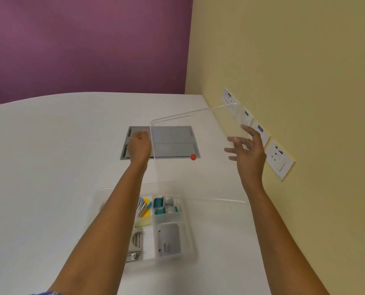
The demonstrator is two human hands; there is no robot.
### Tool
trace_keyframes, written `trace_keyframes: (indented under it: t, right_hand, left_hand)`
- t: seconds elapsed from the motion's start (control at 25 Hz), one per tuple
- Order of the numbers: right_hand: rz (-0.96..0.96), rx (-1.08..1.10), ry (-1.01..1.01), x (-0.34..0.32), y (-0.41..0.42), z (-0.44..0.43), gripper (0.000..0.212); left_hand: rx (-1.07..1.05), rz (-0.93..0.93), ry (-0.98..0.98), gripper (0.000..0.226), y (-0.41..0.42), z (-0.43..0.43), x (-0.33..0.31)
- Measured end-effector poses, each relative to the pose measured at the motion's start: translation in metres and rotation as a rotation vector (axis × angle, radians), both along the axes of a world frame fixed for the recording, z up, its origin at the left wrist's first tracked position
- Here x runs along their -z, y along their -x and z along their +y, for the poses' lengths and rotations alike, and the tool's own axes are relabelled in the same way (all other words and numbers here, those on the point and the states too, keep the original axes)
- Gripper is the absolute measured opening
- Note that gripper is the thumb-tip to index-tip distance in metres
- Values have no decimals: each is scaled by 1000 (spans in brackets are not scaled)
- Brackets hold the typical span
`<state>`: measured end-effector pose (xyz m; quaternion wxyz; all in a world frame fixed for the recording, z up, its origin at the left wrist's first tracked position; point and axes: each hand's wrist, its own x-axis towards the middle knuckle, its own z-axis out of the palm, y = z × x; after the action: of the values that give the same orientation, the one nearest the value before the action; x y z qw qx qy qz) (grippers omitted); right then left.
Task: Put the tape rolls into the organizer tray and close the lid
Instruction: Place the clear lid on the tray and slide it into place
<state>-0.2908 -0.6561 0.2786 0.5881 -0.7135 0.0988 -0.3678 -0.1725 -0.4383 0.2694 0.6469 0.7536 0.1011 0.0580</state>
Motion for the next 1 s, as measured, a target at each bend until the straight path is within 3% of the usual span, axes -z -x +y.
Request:
trace_keyframes:
  t: [0.12, 0.28, 0.48, 0.6, 0.68, 0.8, 1.0]
  right_hand:
    - [86, -82, -98, 0, -11, 13, 45]
    - [355, -252, -302, 21, -24, 30, 59]
    - [598, -371, -443, 80, -33, 66, 56]
    - [675, -375, -498, 107, -34, 79, 53]
    - [726, -345, -451, 121, -33, 87, 52]
    - [815, -196, -312, 138, -34, 96, 50]
    - [913, -27, 299, 156, -33, 110, 36]
  left_hand:
    - [-13, 39, -51, 44, -13, 31, 3]
    - [-19, 75, -69, 48, -31, 75, 19]
    - [-166, 235, -530, 45, -26, 112, 55]
    - [-120, 333, -436, 39, -25, 132, 86]
    - [-83, 344, -337, 36, -24, 143, 106]
    - [-108, 331, -340, 35, -14, 148, 127]
    - [-127, 294, -407, 34, -9, 150, 150]
